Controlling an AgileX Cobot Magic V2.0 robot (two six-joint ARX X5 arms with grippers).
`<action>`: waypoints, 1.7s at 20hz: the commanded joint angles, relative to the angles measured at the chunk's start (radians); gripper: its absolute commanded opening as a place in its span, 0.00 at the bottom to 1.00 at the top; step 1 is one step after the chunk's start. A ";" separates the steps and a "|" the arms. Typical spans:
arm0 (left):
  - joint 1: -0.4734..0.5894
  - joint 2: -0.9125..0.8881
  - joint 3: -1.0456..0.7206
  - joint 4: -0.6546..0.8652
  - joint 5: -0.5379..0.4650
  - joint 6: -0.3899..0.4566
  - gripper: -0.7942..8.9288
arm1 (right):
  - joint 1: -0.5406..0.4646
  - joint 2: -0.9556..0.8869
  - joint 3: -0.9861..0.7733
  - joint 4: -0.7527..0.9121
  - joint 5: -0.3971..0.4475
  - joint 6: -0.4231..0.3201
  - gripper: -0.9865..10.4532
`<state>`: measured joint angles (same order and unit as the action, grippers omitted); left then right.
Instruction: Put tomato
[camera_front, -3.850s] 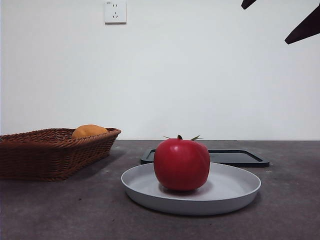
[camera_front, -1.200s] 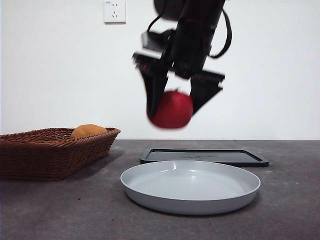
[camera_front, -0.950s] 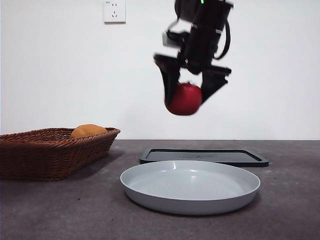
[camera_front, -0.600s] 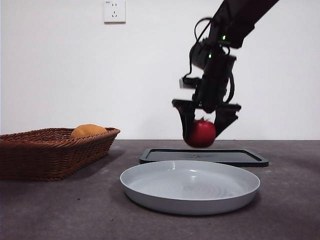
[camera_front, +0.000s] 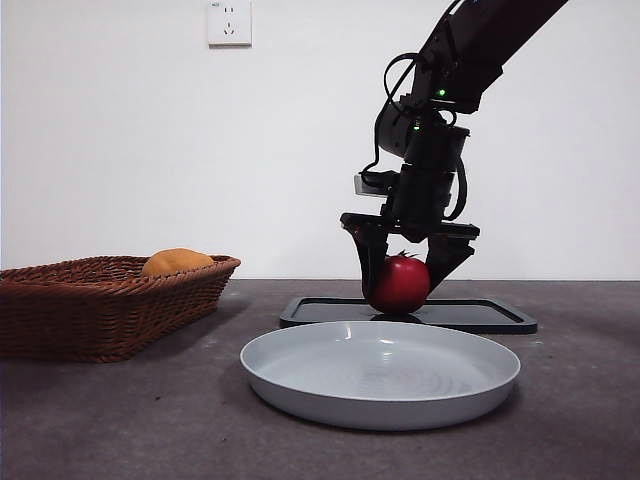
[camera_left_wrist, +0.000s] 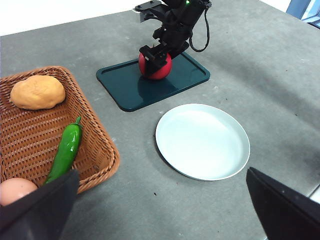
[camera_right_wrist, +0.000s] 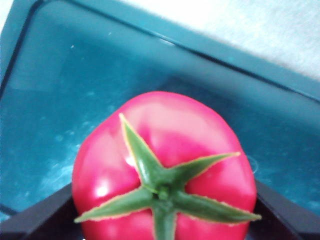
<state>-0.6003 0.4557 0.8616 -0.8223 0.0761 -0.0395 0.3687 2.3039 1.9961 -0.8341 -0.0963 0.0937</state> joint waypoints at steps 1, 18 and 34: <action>-0.005 0.001 0.007 0.008 -0.002 0.001 0.85 | 0.010 0.026 0.029 0.000 -0.016 0.008 0.52; -0.005 0.000 0.007 0.008 -0.002 0.001 0.85 | 0.084 -0.253 0.455 -0.595 0.193 0.021 0.70; -0.005 0.000 0.007 0.008 -0.002 0.001 0.85 | 0.116 -1.448 -0.723 -0.253 0.211 0.024 0.70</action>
<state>-0.6003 0.4549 0.8616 -0.8261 0.0765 -0.0395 0.4774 0.8555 1.2743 -1.0889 0.1162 0.1093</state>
